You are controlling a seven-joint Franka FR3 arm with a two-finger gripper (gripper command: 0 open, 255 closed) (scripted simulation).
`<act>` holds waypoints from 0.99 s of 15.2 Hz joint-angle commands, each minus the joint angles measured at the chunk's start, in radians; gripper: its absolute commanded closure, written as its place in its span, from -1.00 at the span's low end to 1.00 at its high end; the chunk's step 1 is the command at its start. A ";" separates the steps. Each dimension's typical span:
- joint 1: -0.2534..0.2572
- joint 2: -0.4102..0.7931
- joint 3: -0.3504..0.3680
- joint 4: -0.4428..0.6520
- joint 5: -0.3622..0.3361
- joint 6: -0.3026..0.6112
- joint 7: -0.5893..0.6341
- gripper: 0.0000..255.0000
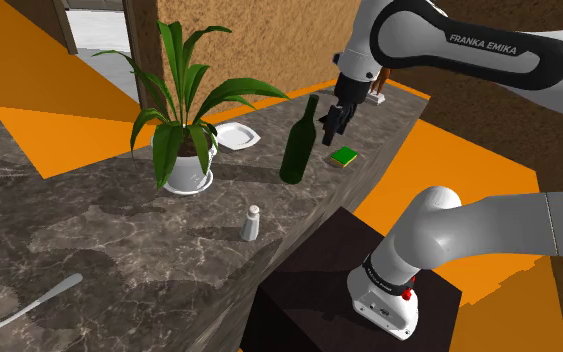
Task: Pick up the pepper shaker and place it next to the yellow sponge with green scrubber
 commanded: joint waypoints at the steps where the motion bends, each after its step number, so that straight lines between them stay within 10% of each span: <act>1: 0.000 0.000 0.000 0.000 0.000 0.000 0.000 -1.00; 15: 0.098 0.219 0.332 -0.088 0.115 0.322 0.331 -1.00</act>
